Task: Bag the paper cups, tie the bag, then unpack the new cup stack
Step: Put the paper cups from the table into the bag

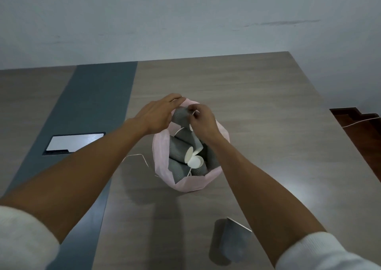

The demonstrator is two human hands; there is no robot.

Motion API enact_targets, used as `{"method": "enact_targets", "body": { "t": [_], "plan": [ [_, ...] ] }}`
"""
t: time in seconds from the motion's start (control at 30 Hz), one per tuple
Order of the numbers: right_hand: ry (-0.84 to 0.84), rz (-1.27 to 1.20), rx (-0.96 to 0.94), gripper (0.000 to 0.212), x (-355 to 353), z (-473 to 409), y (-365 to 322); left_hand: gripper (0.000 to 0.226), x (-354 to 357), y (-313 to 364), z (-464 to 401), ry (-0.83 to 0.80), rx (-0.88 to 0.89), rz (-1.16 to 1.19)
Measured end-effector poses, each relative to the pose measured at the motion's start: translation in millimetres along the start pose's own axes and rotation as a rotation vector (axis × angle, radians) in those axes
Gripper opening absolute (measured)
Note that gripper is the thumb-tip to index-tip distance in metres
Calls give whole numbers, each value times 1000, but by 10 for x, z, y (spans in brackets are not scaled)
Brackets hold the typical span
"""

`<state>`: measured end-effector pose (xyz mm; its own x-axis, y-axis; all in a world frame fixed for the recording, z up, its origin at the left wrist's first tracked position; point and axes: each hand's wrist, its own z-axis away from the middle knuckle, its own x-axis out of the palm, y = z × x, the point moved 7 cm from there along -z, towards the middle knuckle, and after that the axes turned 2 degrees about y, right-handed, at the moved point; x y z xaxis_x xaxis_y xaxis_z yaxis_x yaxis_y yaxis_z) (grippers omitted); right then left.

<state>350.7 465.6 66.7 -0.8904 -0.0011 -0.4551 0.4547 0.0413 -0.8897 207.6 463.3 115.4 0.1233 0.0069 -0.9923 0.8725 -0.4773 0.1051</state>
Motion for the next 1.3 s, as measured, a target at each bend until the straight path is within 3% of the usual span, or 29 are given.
{"method": "enact_targets", "body": {
  "t": [0.07,0.13,0.27,0.3,0.4,0.6,0.7,0.8,0.97,1.03,1.1,1.23,1.3],
  "plan": [
    [-141,143,-132,44,175,-11,-65,70,-5,11,34,18,21,12],
    [-164,182,-164,57,234,-23,-18,71,16,-20,88,30,-6,35],
    [43,216,-85,32,127,-8,116,71,4,-69,103,71,-32,54],
    [-3,294,-85,27,174,-11,141,71,-8,-75,93,70,-41,60],
    [-156,489,-106,40,155,174,227,69,-1,16,94,77,-38,62],
    [-44,436,-37,23,-369,730,446,79,164,374,283,-1,-74,83],
    [-199,475,90,17,-425,705,443,81,125,242,213,-5,-76,90],
    [-489,538,230,12,-428,921,569,72,127,198,203,14,-76,80],
    [-876,644,495,30,-445,1599,1016,69,185,300,298,25,-134,89],
    [-929,658,567,31,-428,1822,1181,69,195,340,331,27,-122,78],
    [-981,703,586,18,-379,1986,1316,64,193,329,368,29,-142,86],
    [-973,754,556,15,-314,2098,1402,38,159,256,444,42,-216,99],
    [-965,770,506,13,-317,2021,1317,37,163,241,453,4,-208,36]
  ]
}}
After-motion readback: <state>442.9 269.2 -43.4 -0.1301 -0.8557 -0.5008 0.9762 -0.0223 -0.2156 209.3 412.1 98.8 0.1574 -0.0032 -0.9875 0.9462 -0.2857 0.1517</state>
